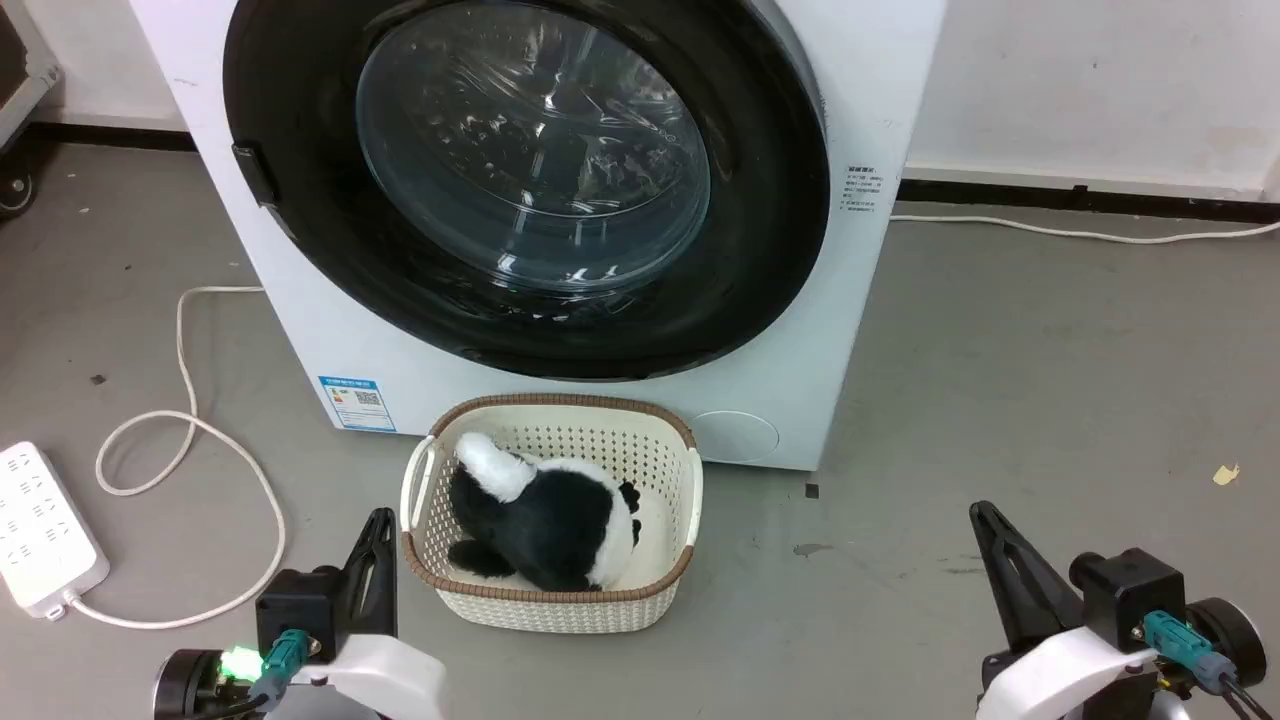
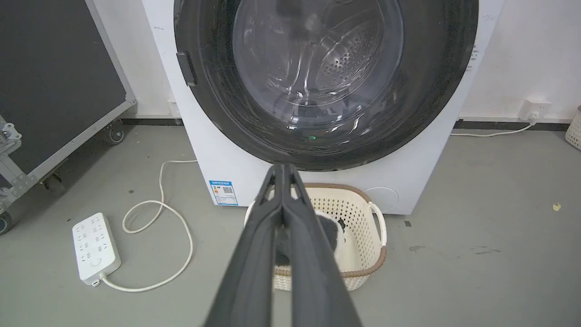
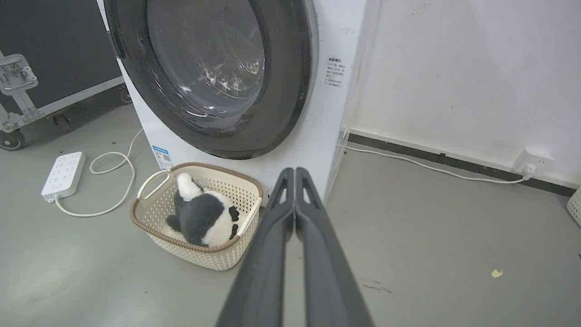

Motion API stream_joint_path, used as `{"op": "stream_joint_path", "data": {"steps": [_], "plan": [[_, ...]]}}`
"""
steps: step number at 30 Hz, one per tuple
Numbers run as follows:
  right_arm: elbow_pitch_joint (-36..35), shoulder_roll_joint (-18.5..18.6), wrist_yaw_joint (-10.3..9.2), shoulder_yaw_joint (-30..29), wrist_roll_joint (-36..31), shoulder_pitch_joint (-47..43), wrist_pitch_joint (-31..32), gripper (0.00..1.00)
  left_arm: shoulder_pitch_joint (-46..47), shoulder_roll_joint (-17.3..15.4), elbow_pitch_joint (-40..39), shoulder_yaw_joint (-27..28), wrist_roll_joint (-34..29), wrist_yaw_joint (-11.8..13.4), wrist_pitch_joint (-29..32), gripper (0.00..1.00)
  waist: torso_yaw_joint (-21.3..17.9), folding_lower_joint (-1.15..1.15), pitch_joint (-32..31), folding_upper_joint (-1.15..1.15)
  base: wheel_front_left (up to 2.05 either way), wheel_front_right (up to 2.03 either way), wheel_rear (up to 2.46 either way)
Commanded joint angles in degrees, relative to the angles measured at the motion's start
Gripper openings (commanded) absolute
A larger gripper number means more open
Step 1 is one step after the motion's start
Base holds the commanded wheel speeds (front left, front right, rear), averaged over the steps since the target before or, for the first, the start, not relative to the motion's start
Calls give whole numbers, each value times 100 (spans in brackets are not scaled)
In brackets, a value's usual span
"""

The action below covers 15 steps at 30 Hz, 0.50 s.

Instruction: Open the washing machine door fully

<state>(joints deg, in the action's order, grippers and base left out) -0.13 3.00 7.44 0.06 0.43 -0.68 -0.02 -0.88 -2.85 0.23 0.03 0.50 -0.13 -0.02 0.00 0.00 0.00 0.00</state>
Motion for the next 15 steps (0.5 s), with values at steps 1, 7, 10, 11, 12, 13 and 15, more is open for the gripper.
{"op": "stream_joint_path", "data": {"steps": [1,7,10,11,12,13,15], "plan": [[13,-13,5,-6,-43,68,2,0,88,-3,-23,-3,-50,13,2,0,0,0,0,0,0,0,0],[13,-13,5,-6,-43,68,2,0,88,-3,-23,-3,-50,13,2,0,0,0,0,0,0,0,0],[13,-13,5,-6,-43,68,2,0,88,-3,-23,-3,-50,13,2,0,0,0,0,0,0,0,0],[13,-13,5,-6,-43,68,2,0,88,-3,-23,-3,-50,13,2,0,0,0,0,0,0,0,0],[13,-13,5,-6,-43,68,2,0,88,-3,-23,-3,-50,13,2,0,0,0,0,0,0,0,0],[13,-13,5,-6,-43,68,2,0,88,-3,-23,-3,-50,13,2,0,0,0,0,0,0,0,0],[13,-13,5,-6,-43,68,2,0,88,-3,-23,-3,-50,13,2,0,0,0,0,0,0,0,0]]}}
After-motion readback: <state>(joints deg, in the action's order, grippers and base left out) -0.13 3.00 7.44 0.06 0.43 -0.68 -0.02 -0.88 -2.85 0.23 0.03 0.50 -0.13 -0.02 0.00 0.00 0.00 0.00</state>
